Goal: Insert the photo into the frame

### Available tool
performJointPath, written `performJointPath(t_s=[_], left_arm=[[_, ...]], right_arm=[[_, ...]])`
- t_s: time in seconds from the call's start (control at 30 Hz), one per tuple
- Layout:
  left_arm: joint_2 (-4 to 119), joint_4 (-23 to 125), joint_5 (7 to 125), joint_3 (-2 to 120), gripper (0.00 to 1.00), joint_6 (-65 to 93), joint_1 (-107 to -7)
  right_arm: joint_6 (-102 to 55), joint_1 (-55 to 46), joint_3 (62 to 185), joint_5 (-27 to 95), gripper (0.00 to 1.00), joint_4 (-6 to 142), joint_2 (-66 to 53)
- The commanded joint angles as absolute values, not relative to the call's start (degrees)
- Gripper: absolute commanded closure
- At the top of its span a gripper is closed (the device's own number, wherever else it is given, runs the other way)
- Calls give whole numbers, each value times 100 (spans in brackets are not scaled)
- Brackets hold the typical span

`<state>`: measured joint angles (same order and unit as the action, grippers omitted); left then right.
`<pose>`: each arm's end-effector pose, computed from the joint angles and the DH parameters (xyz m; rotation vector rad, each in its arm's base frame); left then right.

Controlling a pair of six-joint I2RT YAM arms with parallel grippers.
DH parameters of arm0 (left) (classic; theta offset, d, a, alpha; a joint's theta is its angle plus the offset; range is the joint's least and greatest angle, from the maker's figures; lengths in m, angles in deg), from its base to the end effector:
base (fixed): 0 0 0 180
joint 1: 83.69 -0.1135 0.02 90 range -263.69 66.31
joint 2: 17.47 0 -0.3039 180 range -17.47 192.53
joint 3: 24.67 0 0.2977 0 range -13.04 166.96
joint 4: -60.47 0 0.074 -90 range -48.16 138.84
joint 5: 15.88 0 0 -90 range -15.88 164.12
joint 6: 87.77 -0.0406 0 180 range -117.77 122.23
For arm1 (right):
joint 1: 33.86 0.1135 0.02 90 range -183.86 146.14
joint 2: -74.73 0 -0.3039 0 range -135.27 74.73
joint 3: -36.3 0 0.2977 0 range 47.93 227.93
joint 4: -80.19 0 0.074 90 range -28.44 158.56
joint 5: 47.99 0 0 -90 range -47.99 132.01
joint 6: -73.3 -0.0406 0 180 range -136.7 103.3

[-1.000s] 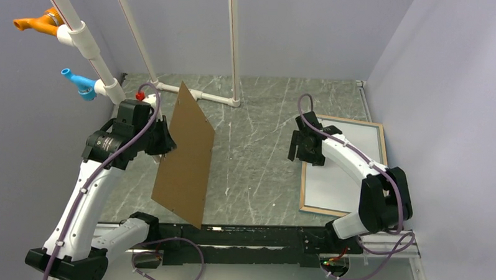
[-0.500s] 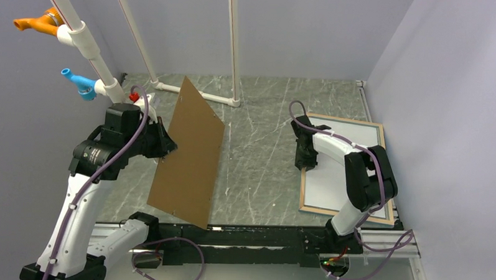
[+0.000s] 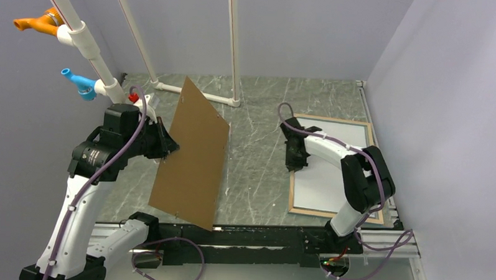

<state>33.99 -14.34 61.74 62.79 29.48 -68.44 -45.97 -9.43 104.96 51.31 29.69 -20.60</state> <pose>0.1521 -0.0505 0.4550 -0.1219 2.3057 -0.6334 0.3119 0.1345 0.1712 0.1473 2.8648 -0.0625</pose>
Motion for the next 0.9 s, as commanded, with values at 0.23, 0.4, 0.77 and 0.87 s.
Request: performJointPath(t_s=[0.23,0.4,0.77,0.87], left_arm=[[2947,-446,5852,6294,100,3398,-6841],[2953,-579,5899,6273,100,3287,-6840],[2868,-490,5795,6172,100,3294,-6840],[2806,-368,5677,6129,100,3366,-6844]], right_arm=[[-5818,651,11611,4619,100,3217,-2817],[-5967,907,11966,4606,100,3228,-3037],[-5778,914,11963,4617,19,3155,-2240],[-5662,820,11824,4502,5,3155,-1849]])
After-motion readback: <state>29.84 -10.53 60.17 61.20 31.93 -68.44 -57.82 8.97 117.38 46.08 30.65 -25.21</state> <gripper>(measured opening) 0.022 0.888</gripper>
